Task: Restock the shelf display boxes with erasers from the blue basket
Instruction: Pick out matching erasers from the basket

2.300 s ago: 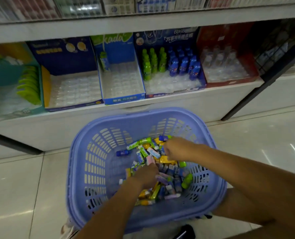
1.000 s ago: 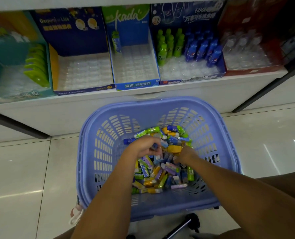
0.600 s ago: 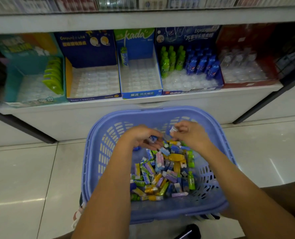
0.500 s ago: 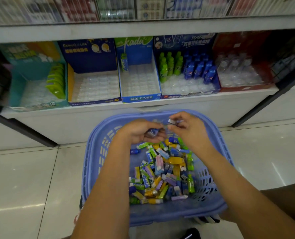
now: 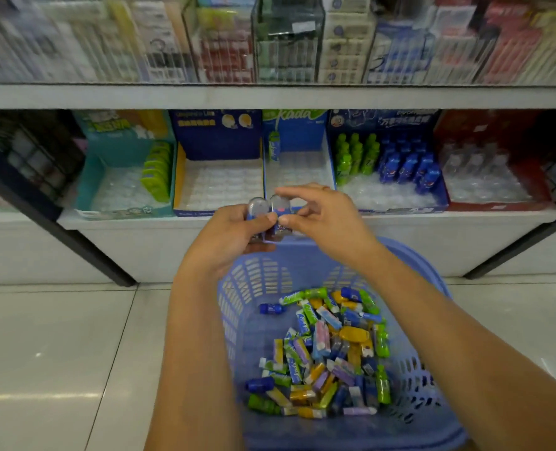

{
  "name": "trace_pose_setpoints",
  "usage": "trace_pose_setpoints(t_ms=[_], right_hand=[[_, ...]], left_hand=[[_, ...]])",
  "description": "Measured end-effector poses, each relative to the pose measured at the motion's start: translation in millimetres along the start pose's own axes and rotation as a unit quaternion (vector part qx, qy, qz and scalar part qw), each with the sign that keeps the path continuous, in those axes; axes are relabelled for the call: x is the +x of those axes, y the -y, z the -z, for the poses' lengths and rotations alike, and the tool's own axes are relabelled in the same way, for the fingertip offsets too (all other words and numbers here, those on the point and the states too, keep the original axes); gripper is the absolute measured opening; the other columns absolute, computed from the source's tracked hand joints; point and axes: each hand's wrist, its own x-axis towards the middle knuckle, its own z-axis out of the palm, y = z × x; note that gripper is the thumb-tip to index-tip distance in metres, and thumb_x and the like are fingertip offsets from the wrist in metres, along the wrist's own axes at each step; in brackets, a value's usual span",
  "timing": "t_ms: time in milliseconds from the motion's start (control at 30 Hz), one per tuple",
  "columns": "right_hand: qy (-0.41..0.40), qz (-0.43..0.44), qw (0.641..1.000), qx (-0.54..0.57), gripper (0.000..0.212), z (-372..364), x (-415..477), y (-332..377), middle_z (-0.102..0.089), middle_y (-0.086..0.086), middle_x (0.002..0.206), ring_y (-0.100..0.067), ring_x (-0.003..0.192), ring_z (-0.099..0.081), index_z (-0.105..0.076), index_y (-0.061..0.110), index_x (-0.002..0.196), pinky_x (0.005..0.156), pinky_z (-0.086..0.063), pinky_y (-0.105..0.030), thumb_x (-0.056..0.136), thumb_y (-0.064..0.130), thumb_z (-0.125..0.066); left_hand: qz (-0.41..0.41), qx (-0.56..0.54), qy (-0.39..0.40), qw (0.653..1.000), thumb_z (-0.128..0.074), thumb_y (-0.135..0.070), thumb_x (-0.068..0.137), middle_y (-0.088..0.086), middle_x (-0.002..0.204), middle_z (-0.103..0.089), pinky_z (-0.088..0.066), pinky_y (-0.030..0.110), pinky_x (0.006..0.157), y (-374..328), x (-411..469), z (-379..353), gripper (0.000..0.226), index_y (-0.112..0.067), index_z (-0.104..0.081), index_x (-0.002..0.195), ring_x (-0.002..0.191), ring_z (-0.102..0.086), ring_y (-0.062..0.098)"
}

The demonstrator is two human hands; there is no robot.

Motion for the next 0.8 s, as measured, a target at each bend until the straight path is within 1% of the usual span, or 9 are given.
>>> trace_pose_setpoints(t_ms=[100,233,300,333,433,500,567,700,800], right_hand=[[0.060,0.002,0.997,0.044,0.035,-12.2,29.3,23.1,-0.064,0.009,0.101,-0.013,0.067,-0.064,-0.063,0.028,0.105,0.063,-0.051,-0.016,0.077,0.012,-0.076],[0.104,0.006,0.994,0.044,0.035,-28.8,65.7,39.8,-0.062,-0.001,0.103,-0.016,0.070,-0.064,-0.060,0.023,0.101,0.072,-0.057,-0.029,0.075,0.008,-0.078],[0.064,0.008,0.995,0.081,0.031,-36.0,85.9,39.9,-0.062,-0.001,0.096,-0.017,0.078,-0.064,-0.060,0.018,0.099,0.069,-0.059,-0.025,0.076,0.003,-0.076],[0.025,0.007,0.995,0.092,0.029,-38.9,97.1,37.7,-0.063,-0.001,0.093,-0.018,0.084,-0.064,-0.060,0.014,0.098,0.071,-0.060,-0.027,0.077,0.001,-0.074],[-0.078,0.001,0.996,0.042,0.025,-51.0,133.5,26.7,-0.068,-0.011,0.100,-0.025,0.100,-0.063,-0.062,0.007,0.104,0.090,-0.053,-0.041,0.081,0.001,-0.068],[-0.098,0.002,0.995,-0.031,0.024,-62.4,156.1,20.2,-0.068,-0.013,0.106,-0.026,0.103,-0.062,-0.064,0.005,0.108,0.096,-0.049,-0.038,0.084,0.004,-0.065],[-0.096,0.040,0.990,-0.093,0.025,-75.7,171.5,17.0,-0.068,-0.012,0.107,-0.024,0.101,-0.062,-0.064,0.005,0.110,0.092,-0.048,-0.028,0.086,0.006,-0.062],[-0.062,0.100,0.989,-0.091,0.025,-103.0,187.1,10.5,-0.066,-0.013,0.103,-0.017,0.089,-0.060,-0.060,0.002,0.111,0.084,-0.050,-0.028,0.086,-0.001,-0.057],[-0.028,0.100,0.989,-0.103,0.024,-114.5,194.5,4.5,-0.065,-0.010,0.102,-0.011,0.084,-0.058,-0.058,0.003,0.110,0.076,-0.047,-0.017,0.086,-0.001,-0.057]], left_hand=[[-0.029,0.011,-0.019,0.999,-0.059,-0.014,0.091,0.001,0.067,-0.064,-0.056,0.020,0.060,-8.0,-3.4,31.8,0.011,-0.009,-0.067,0.086,0.066,-0.067,0.010],[-0.051,-0.031,-0.080,0.995,-0.057,-0.013,0.092,0.002,0.071,-0.065,-0.058,0.021,0.061,-12.5,3.7,57.2,0.014,-0.010,-0.065,0.081,0.065,-0.066,0.010],[-0.069,-0.078,-0.131,0.986,-0.054,-0.014,0.095,0.006,0.081,-0.068,-0.058,0.020,0.063,-12.9,11.2,64.9,0.012,-0.006,-0.063,0.092,0.069,-0.068,0.011],[-0.077,-0.095,-0.158,0.980,-0.053,-0.015,0.096,0.006,0.083,-0.069,-0.058,0.020,0.064,-12.0,14.7,68.1,0.013,-0.007,-0.063,0.094,0.070,-0.067,0.012],[-0.075,-0.113,-0.204,0.970,-0.048,-0.017,0.098,0.007,0.079,-0.067,-0.057,0.020,0.063,-4.9,23.0,75.6,0.018,-0.012,-0.062,0.089,0.068,-0.065,0.013],[-0.052,-0.119,-0.224,0.966,-0.047,-0.017,0.099,0.010,0.078,-0.063,-0.057,0.021,0.060,3.9,28.0,78.8,0.019,-0.008,-0.062,0.092,0.065,-0.062,0.013],[-0.027,-0.107,-0.243,0.964,-0.048,-0.017,0.098,0.014,0.081,-0.062,-0.057,0.024,0.063,13.2,33.0,80.8,0.020,-0.002,-0.061,0.097,0.065,-0.060,0.015],[-0.008,-0.085,-0.248,0.965,-0.051,-0.015,0.096,0.013,0.078,-0.063,-0.058,0.028,0.064,28.6,38.7,83.7,0.018,-0.003,-0.063,0.090,0.063,-0.059,0.017],[-0.007,-0.101,-0.248,0.963,-0.053,-0.016,0.095,0.006,0.067,-0.066,-0.057,0.021,0.056,32.9,38.0,85.6,0.019,-0.007,-0.064,0.082,0.055,-0.061,0.011]])
